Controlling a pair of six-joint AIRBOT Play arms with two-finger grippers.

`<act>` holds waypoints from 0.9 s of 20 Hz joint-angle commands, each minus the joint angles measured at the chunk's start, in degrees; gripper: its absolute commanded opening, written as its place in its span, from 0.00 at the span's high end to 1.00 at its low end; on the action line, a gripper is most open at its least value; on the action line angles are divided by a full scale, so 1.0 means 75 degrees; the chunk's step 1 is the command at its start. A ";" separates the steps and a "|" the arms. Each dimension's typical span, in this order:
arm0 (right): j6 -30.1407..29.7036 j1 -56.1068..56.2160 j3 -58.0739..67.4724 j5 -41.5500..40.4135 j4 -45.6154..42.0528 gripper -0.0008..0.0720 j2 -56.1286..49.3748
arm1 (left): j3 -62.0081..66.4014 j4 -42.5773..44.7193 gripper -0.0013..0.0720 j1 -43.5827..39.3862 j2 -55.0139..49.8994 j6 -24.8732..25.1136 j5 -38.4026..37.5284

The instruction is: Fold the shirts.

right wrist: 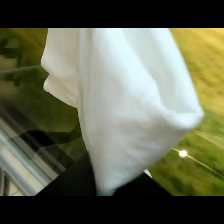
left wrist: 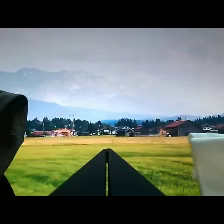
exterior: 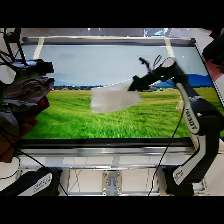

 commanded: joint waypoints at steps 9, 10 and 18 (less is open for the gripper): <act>0.0463 -0.5619 0.0099 0.1810 -0.3652 0.97 0.2894 | -0.0003 0.0000 0.97 0.0006 0.0006 0.0000 0.0000; 0.0463 -0.6000 -0.0353 0.1816 -0.3669 0.97 0.3165 | -0.0003 0.0000 0.97 0.0006 0.0006 0.0003 0.0000; 0.0256 -0.7437 -0.8163 -0.1568 -0.5557 0.96 0.5744 | -0.0003 0.0000 0.97 0.0006 0.0006 0.0003 -0.0455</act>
